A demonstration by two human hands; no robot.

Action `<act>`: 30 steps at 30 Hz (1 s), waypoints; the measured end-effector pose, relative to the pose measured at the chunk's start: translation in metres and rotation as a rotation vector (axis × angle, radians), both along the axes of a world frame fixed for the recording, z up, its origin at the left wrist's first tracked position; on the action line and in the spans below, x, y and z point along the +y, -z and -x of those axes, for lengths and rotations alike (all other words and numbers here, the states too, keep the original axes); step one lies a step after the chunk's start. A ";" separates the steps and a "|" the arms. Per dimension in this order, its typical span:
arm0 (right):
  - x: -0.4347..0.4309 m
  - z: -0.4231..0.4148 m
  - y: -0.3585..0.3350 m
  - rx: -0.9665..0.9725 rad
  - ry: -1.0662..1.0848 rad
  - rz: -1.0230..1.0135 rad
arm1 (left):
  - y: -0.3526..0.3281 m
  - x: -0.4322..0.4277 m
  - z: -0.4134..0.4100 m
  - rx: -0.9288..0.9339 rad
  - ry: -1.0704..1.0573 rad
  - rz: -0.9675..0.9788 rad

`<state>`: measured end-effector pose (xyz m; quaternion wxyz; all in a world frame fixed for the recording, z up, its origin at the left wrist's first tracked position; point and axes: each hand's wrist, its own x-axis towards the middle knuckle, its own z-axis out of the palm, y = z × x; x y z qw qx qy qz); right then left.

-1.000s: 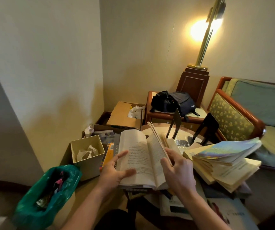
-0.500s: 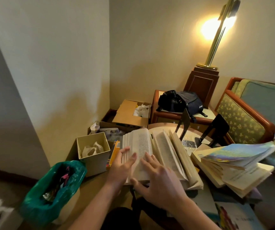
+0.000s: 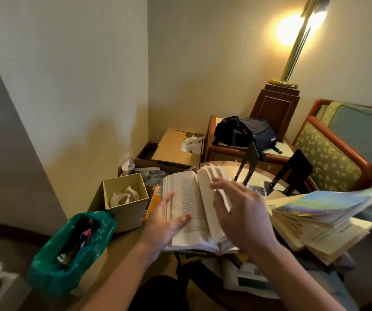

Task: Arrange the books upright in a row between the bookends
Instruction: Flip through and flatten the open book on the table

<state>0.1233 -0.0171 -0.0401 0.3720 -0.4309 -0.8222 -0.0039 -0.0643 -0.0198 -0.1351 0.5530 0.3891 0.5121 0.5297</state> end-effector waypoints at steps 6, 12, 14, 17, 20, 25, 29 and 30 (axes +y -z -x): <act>0.045 -0.017 0.038 -0.504 0.130 0.625 | -0.005 -0.001 -0.005 0.063 0.053 -0.016; 0.057 -0.014 0.048 -0.482 0.194 0.707 | 0.006 0.001 -0.004 0.115 0.062 0.029; 0.062 -0.016 0.063 -0.482 0.198 0.765 | 0.010 0.003 -0.003 0.199 0.062 0.053; 0.063 -0.019 0.083 -0.468 0.262 0.774 | 0.018 0.006 -0.005 0.297 0.014 0.053; 0.066 -0.017 0.096 -0.469 0.307 0.714 | 0.027 0.010 -0.009 0.452 -0.055 0.032; 0.067 -0.011 0.107 -0.466 0.331 0.678 | 0.031 0.018 -0.016 0.761 -0.024 0.149; 0.067 -0.015 0.108 -0.473 0.275 0.656 | 0.032 0.025 -0.021 1.148 0.067 0.073; 0.066 -0.015 0.108 -0.476 0.253 0.652 | 0.032 0.028 -0.022 1.220 0.091 0.017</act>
